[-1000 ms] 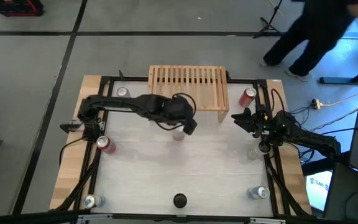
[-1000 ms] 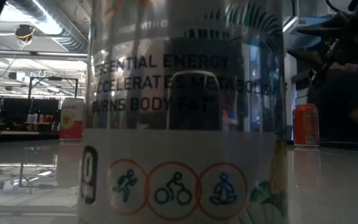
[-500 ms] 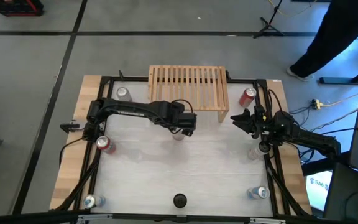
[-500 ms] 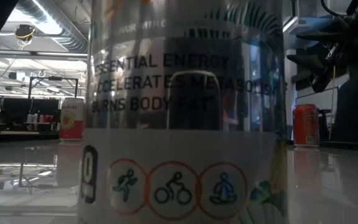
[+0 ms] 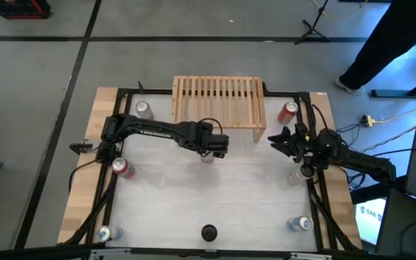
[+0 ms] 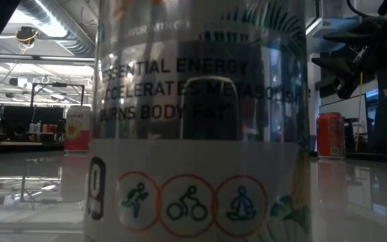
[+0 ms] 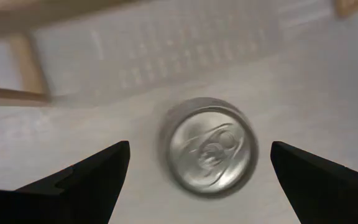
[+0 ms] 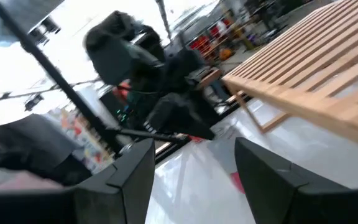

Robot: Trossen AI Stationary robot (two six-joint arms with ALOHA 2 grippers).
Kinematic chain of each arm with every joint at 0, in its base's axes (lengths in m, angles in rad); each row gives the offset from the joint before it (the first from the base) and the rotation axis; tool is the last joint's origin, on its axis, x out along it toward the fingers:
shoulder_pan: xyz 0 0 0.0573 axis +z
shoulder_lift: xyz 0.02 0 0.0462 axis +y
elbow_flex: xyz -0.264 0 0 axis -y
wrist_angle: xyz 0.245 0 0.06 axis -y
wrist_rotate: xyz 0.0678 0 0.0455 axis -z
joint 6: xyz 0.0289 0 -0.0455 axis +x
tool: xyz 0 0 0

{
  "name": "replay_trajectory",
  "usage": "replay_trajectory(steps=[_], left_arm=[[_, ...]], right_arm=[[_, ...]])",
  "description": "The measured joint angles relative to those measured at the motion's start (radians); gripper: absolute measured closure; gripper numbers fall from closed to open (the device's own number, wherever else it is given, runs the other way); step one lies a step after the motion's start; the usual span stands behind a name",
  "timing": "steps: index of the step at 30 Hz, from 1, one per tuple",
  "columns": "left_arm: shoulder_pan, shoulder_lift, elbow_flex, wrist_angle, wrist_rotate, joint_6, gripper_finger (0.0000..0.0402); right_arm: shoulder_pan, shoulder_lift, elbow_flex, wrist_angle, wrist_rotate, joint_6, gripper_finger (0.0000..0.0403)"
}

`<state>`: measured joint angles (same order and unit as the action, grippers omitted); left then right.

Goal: Place canned beverage on shelf
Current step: Put the bottom pink white soda can on the shelf

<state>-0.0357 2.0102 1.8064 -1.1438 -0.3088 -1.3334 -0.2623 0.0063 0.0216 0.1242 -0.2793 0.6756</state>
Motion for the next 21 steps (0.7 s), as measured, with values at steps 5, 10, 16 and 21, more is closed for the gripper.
replay_trajectory(steps=[5,10,16,21], left_arm=[[0.0,0.001,-0.06,0.088,0.02,-0.018,0.0017],[0.0,0.001,-0.097,0.11,0.042,-0.021,0.0017],[0.0,0.001,-0.098,0.109,0.027,0.009,0.0046],[0.005,0.001,-0.098,0.11,0.036,0.031,0.0099]], right_arm=[[0.0,0.0,0.0,-0.001,-0.003,-0.003,0.0194],[0.0,0.0,0.0,-0.001,-0.002,-0.003,0.0194],[0.0,0.0,0.0,-0.001,-0.002,-0.004,0.0194],[0.0,0.0,0.0,-0.011,-0.003,-0.004,0.0194]])
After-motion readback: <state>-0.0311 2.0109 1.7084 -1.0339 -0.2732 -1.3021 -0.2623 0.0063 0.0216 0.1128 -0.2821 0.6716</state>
